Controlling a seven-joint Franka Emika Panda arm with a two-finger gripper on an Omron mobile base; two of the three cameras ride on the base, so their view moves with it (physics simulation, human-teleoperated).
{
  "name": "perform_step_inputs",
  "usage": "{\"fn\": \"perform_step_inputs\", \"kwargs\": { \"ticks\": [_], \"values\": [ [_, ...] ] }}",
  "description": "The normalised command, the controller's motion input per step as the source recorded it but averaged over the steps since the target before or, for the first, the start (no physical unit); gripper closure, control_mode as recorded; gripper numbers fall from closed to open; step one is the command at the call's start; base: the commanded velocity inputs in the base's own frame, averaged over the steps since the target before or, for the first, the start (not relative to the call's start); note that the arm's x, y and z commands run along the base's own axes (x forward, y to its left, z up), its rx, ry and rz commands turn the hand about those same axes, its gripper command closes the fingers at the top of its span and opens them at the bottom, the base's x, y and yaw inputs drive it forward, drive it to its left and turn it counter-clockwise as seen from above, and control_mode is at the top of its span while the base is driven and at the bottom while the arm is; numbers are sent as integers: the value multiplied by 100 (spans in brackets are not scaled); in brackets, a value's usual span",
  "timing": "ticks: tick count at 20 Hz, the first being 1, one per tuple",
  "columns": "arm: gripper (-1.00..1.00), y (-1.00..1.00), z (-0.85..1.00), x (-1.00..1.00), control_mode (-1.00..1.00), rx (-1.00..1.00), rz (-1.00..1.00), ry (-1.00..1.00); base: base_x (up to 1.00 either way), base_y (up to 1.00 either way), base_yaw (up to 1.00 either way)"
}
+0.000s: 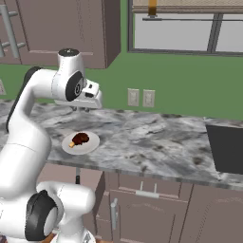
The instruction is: Pick up the knife from the drawer and place it on the cutting board. Then place the meat from the plate to the cutting board.
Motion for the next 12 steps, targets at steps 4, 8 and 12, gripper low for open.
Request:
{"fn": "perform_step_inputs", "kwargs": {
  "ticks": [4, 8, 12],
  "values": [
    [-100, 0, 0, -12, -100, 0, 0, 0, 0, 0, 0],
    [-100, 0, 0, -55, -100, 0, 0, -15, 0, 0, 0],
    [-100, 6, 0, -72, -100, 0, 0, -20, 0, 0, 0]
  ]
}}
